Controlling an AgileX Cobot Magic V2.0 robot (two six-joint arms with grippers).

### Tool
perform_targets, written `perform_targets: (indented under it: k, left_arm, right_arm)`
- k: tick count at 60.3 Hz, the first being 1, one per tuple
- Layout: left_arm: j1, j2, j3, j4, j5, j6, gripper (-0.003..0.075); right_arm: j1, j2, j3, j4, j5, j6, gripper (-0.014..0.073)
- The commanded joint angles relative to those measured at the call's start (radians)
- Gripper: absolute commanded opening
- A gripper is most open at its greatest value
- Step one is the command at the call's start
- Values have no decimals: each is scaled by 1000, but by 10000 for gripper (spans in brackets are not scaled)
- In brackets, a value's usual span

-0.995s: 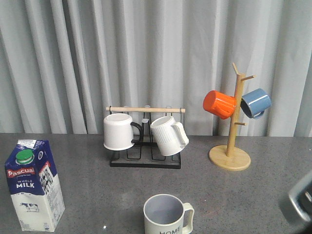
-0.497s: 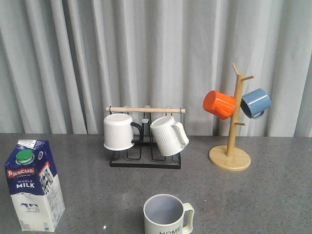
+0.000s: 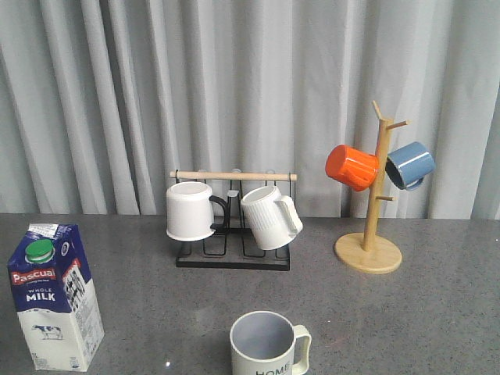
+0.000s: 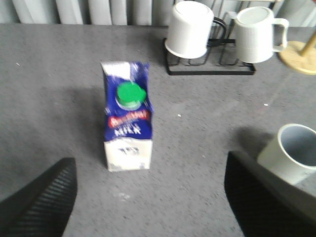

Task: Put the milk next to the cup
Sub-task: 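Release the mug and withdraw the right gripper, then lower the left gripper onto the top of the milk carton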

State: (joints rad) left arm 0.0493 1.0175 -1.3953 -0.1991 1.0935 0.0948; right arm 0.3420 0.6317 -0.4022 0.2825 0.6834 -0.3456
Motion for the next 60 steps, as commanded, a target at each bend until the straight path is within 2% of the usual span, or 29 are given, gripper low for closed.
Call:
perform_targets:
  k: [1, 9, 22, 36, 60]
  left_arm:
    - [-1, 98, -151, -2, 3, 3, 594]
    - [-1, 224, -296, -9, 20, 3, 594]
    - [-1, 415, -416, -12, 74, 3, 594]
    - [-1, 543, -429, -38, 84, 3, 594]
    - [-1, 642, -427, -63, 78, 13, 594]
  right_arm:
    - [-1, -3, -26, 12, -55, 4, -5]
    - [-1, -3, -26, 12, -53, 4, -5]
    - [-1, -3, -26, 12, -47, 4, -5]
    - [-1, -3, -26, 12, -47, 4, -5]
    - [-1, -3, -26, 10, -44, 4, -5]
